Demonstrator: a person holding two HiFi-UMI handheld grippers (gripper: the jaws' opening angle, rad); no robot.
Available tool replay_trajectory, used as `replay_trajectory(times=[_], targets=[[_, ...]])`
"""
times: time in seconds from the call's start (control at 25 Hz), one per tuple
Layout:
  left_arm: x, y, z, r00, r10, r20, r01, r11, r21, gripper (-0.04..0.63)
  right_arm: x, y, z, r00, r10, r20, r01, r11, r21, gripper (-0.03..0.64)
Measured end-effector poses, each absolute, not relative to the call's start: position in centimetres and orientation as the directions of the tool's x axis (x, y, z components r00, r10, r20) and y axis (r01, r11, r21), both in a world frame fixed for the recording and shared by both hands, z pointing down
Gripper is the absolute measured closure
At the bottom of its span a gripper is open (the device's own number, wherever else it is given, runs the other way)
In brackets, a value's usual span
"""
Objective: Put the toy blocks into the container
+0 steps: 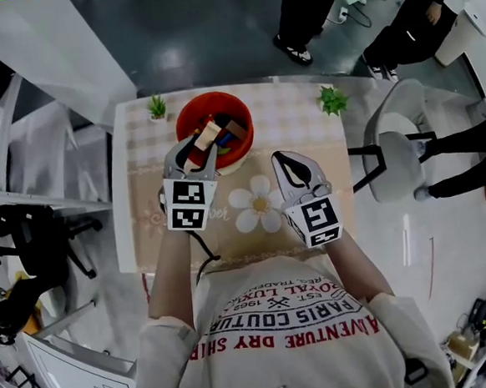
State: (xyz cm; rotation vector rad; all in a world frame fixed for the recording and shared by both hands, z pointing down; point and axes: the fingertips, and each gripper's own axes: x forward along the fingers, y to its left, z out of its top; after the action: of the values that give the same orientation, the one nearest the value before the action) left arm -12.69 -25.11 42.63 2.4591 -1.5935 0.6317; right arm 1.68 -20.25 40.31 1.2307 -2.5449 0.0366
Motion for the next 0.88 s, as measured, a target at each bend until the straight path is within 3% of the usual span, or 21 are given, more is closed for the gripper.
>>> replay_trajectory(times=[0.28, 0.4, 0.8, 0.88], targets=[[-12.8, -25.3, 44.6, 0.348, -0.819, 0.456, -0.912, -0.409, -0.039, 0.431, 1.9, -20.2, 40.7, -0.561, -0.77, 0.303, -0.784, 0.612, 0.103, 0.615], [-12.8, -25.2, 44.3, 0.364, -0.817, 0.447, -0.911, -0.412, -0.011, 0.301, 1.9, -20.0, 40.6, -0.557, -0.774, 0.301, -0.789, 0.607, 0.1, 0.615], [-13.3, -22.1, 40.1, 0.396, -0.859, 0.325, -0.893, -0.442, -0.081, 0.295, 0.7, -18.2, 39.5, -0.569, -0.779, 0.265, -0.78, 0.613, 0.127, 0.615], [-13.5, -21.2, 38.9, 0.407, -0.865, 0.293, -0.888, -0.45, -0.098, 0.335, 0.3, -17.6, 39.0, -0.585, -0.773, 0.246, -0.771, 0.624, 0.125, 0.617]])
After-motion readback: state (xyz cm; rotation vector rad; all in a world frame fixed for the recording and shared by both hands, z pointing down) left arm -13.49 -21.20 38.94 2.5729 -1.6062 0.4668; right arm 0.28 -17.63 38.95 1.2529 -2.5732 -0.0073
